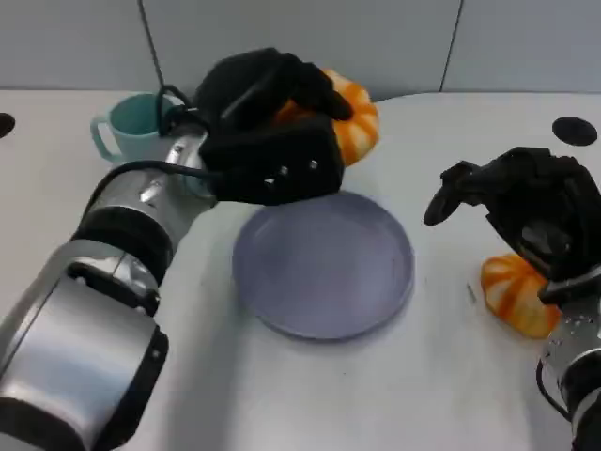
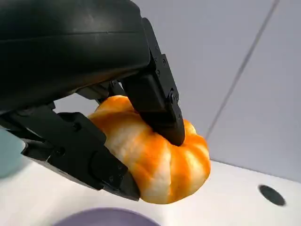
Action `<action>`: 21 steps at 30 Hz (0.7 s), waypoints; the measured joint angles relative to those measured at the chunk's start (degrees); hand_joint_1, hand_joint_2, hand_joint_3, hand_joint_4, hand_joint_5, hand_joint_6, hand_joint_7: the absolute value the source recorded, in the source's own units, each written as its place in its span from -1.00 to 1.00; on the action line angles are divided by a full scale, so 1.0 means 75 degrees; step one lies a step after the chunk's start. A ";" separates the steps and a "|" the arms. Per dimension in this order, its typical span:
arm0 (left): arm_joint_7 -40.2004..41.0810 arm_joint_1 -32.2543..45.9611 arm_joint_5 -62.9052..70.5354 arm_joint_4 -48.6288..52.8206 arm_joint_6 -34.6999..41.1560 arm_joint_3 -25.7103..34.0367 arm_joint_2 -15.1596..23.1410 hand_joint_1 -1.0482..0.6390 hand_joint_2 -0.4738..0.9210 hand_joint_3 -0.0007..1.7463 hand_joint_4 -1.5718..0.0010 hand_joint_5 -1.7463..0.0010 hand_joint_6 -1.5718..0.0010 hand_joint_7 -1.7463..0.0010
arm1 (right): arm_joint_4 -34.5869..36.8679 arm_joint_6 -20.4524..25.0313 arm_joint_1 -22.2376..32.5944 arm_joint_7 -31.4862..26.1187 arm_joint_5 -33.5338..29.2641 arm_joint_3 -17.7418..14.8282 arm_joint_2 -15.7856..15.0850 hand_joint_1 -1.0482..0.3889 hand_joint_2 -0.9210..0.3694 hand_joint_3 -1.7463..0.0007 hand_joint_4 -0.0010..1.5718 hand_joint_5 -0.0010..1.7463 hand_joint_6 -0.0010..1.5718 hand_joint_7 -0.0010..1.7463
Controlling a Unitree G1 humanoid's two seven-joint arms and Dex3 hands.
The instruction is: Grasp the bread from the table and place it into the plate.
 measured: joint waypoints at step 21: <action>-0.0012 0.0023 -0.0118 0.0009 0.0019 0.0076 -0.0035 0.10 0.76 -1.00 -0.24 -0.03 -0.59 0.92 | -0.0022 -0.0032 0.0000 -0.0224 0.0019 0.0010 0.0038 -0.13 -0.90 0.99 -0.04 0.36 0.35 -0.71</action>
